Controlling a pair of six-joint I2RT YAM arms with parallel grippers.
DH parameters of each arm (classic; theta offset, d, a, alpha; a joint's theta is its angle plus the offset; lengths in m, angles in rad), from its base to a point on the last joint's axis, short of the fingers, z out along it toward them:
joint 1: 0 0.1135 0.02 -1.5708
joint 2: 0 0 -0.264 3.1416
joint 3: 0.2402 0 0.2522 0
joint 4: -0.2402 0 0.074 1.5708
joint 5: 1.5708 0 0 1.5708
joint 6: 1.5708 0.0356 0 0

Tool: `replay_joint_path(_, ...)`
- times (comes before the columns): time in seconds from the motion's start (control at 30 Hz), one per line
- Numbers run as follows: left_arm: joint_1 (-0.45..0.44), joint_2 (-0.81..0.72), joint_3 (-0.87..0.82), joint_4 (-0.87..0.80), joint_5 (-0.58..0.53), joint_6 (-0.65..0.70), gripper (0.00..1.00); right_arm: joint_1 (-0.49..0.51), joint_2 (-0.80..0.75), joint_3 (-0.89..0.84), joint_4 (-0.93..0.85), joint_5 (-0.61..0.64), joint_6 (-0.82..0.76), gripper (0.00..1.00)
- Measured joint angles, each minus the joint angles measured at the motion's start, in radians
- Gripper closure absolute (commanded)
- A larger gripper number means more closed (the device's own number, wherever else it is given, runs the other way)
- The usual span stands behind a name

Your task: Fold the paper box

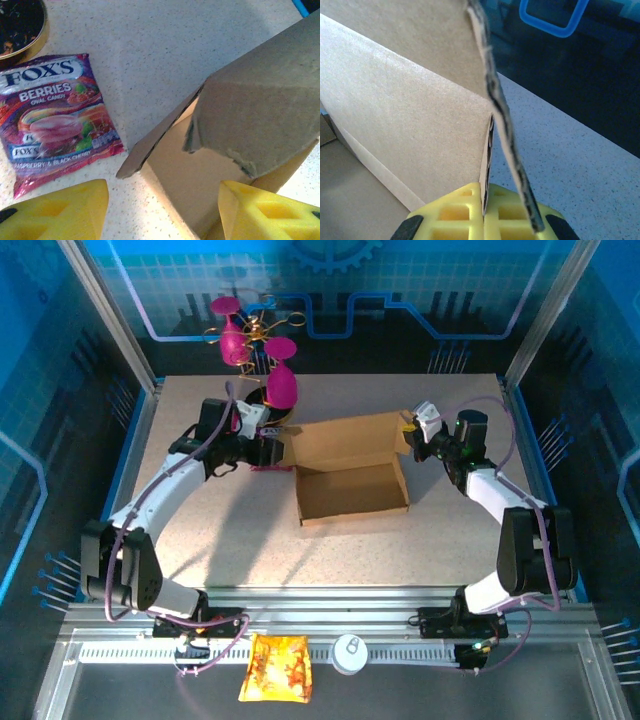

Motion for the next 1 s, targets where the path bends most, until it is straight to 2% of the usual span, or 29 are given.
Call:
replay_joint_path(0.1,-0.018,0.036,0.016,0.006,0.011,0.012,0.43,0.000,0.008,0.000,0.000,0.000,0.000,1.00)
replay_joint_path(0.2,-0.047,0.084,0.055,0.004,0.005,0.030,0.49,0.000,0.016,0.002,0.000,0.000,0.000,1.00)
replay_joint_path(0.47,-0.123,0.104,0.093,0.004,-0.090,0.011,0.75,0.003,0.018,0.002,0.009,0.024,0.027,1.00)
replay_joint_path(0.73,-0.214,0.149,0.147,-0.003,-0.298,-0.091,0.93,0.042,0.001,-0.043,0.108,0.193,0.135,1.00)
replay_joint_path(1.0,-0.261,0.150,0.146,0.071,-0.430,-0.196,0.97,0.101,-0.056,-0.156,0.266,0.382,0.319,1.00)
